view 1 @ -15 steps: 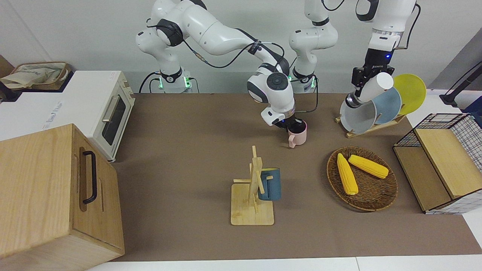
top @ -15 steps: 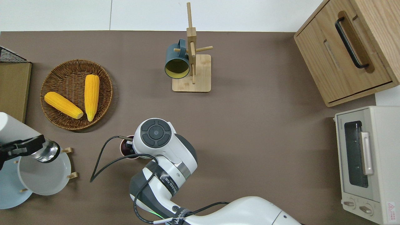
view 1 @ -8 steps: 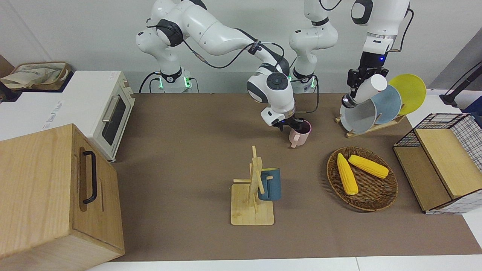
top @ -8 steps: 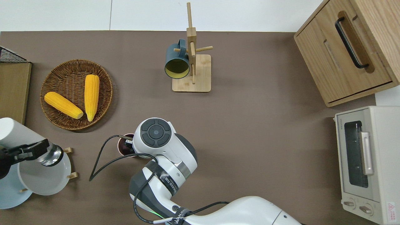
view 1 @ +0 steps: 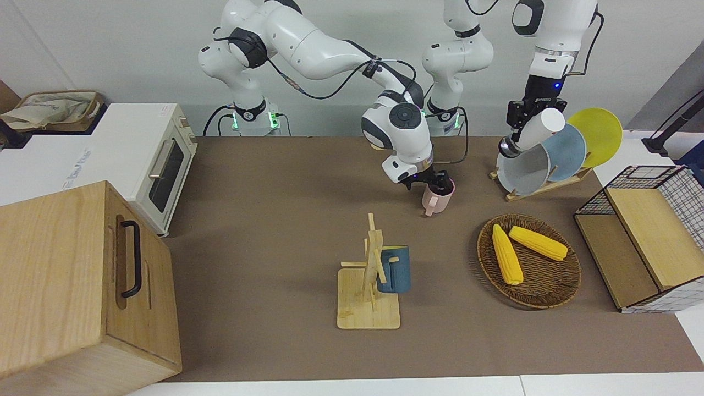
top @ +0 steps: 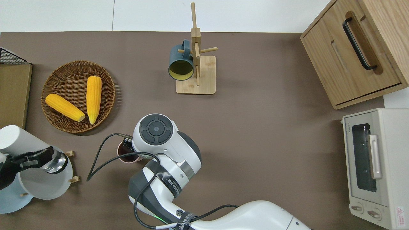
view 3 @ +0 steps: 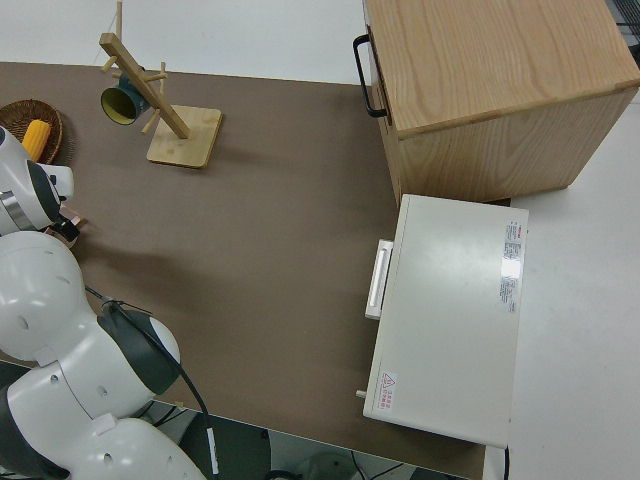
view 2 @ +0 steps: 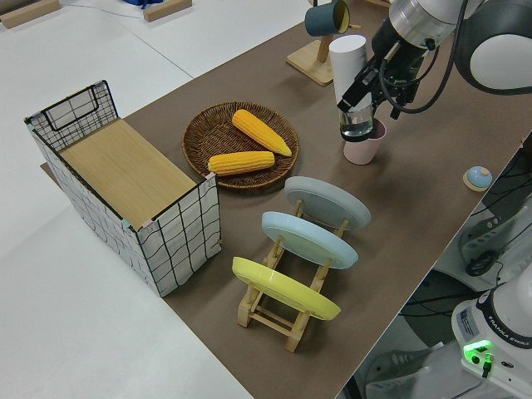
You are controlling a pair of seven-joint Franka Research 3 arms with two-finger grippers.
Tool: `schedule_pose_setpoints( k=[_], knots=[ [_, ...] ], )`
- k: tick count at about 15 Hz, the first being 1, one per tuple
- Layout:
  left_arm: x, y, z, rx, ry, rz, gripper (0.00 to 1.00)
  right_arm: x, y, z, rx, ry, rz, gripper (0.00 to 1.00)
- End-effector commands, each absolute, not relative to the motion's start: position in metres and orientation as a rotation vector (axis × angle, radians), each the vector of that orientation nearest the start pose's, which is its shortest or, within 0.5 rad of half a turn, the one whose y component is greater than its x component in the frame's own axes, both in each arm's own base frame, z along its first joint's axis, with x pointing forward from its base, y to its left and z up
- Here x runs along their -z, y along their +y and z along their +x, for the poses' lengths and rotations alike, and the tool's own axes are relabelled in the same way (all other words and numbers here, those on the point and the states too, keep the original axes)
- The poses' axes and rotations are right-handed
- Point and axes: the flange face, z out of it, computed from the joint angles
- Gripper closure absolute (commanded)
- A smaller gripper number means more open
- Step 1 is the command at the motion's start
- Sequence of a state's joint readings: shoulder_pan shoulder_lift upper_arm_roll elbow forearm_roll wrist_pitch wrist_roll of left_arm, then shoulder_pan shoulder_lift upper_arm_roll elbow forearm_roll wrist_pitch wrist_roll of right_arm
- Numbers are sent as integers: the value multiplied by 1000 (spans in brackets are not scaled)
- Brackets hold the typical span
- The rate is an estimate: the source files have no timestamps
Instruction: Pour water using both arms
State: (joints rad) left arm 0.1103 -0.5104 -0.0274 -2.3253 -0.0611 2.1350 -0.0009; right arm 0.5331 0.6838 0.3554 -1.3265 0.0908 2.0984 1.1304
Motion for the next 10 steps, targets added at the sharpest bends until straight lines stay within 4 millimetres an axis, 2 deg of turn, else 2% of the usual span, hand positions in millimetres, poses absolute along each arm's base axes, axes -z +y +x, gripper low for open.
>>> schedule_pose_setpoints(
  k=[1, 6, 8, 10],
  knots=[
    [-568, 22, 418, 555, -154, -3095, 1000, -386, 528, 522, -271, 468, -2914, 11],
    [-567, 22, 417, 546, -150, -3097, 1000, -405, 494, 536, -248, 175, -3066, 11],
    [-565, 20, 416, 531, -145, -3099, 1000, -412, 475, 544, -222, 27, -3121, 11],
    [-561, 8, 416, 510, -115, -3097, 1000, -422, 449, 557, -199, -130, -3170, 11]
  ],
)
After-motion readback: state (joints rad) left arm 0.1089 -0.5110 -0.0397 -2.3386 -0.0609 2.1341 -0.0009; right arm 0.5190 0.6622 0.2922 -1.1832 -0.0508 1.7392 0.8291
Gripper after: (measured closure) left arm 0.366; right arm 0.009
